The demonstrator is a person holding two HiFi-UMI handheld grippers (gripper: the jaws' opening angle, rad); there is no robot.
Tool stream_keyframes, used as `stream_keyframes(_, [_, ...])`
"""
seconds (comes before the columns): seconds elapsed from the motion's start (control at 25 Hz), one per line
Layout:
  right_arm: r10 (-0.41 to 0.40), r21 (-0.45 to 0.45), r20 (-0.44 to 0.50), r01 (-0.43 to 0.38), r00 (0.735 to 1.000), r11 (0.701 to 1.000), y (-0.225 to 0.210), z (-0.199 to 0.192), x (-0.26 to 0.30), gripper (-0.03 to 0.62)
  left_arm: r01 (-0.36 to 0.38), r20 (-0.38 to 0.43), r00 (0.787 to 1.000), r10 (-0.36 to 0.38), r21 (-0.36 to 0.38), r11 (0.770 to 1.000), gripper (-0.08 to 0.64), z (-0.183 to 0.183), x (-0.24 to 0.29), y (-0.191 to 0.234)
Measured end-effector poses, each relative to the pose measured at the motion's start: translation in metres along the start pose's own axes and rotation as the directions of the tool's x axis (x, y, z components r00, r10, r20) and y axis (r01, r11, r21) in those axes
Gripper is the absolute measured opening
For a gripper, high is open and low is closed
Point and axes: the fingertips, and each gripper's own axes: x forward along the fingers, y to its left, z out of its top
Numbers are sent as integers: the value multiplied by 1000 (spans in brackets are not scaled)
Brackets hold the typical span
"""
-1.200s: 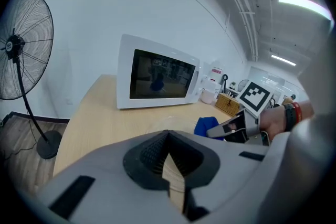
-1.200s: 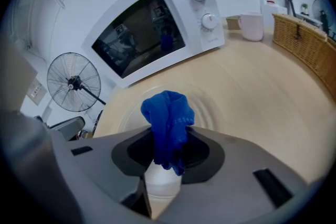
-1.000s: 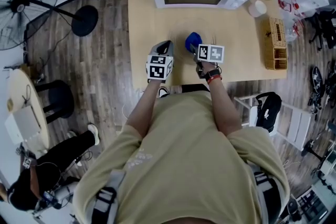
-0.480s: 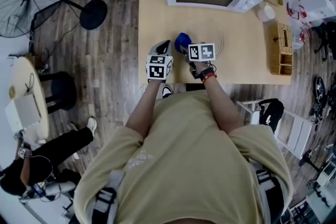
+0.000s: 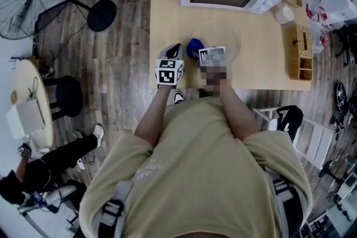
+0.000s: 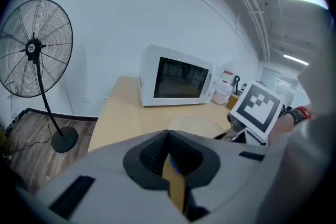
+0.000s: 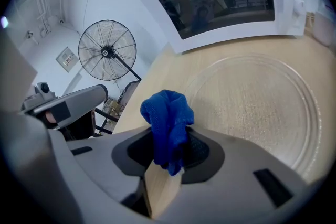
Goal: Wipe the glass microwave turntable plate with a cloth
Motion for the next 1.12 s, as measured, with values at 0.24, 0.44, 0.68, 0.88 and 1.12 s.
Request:
stream_keyframes(0.24, [-21,13,0,21,1000,1000,-9,-3,-7,130,14,0,1000,-14,6,1000,18,1,3,-6])
stream_keyframes(0.44, [-53,32,17,53,998,998,-23,-5,-16,130,26,-3,1000,-26,12,1000,18,0,5,-13])
stream_keyframes(0.68, [-80,40,31,79,996,996,-35,-10,-25,130,40,-9,999,-40,10,999,18,-5,7,-23])
stream_keyframes(0.88, [-104,53,48,101,993,993,-45,-12,-33,131,64,-23,998,-63,16,998,18,-7,12,-32])
stream_keyframes(1.12, [-135,88,66,129,989,988,-65,-15,-48,132,92,-38,995,-91,24,995,18,-9,20,-47])
